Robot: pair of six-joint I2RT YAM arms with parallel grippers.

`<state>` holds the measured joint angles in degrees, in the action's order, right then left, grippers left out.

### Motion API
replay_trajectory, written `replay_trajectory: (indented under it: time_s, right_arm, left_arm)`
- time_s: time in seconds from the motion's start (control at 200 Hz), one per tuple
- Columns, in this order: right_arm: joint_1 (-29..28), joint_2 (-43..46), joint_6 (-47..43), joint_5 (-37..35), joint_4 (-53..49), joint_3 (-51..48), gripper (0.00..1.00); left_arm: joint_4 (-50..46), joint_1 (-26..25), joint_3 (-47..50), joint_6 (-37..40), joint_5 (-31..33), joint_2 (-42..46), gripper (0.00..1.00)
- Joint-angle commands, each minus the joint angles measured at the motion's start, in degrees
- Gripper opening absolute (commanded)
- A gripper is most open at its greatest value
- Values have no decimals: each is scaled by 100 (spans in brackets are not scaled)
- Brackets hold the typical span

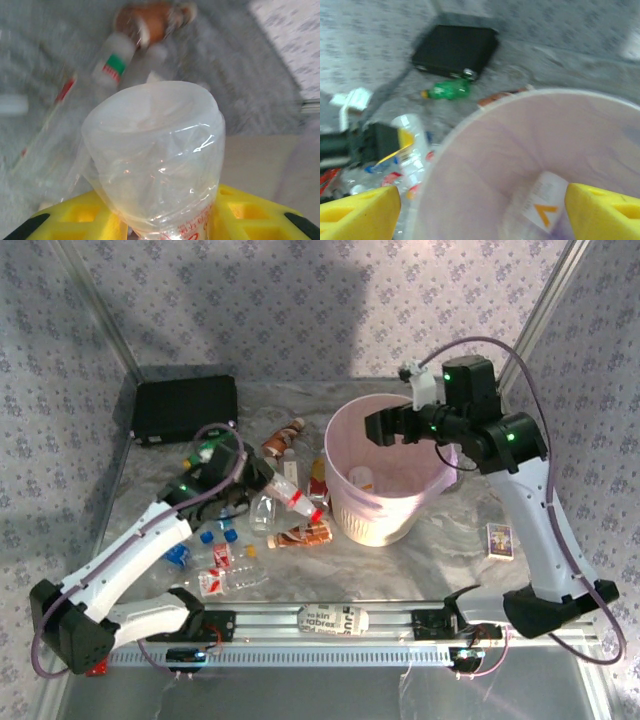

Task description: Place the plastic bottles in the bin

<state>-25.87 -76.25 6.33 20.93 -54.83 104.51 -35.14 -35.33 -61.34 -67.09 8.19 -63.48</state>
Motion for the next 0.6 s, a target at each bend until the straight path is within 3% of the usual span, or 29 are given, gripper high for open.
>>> replay_trajectory:
  time_s: [0.0,0.105,0.24,0.4,0.595]
  right_arm:
    - [-614,-394,-193,-21,-397,747,87]
    - [-1282,-930,-370,-329,-673,1417,87]
    - [-1863,-1719,-520,-631,-956,2258,87]
    - [-2080,-2594,-558,-692,-1014,3091,87]
    - [-1954,-3284,-369,-246,-868,3585,87]
  left_arm:
    - [-7,572,-789,1210,-682,7,41]
    - [154,1128,-1449,1589,-1361,-220,42]
    - [176,1374,-2404,2021,-1967,-570,43]
    - [132,1389,-3116,2200,-2601,-852,44]
    - [267,1257,-3064,2175,-2845,-886,43]
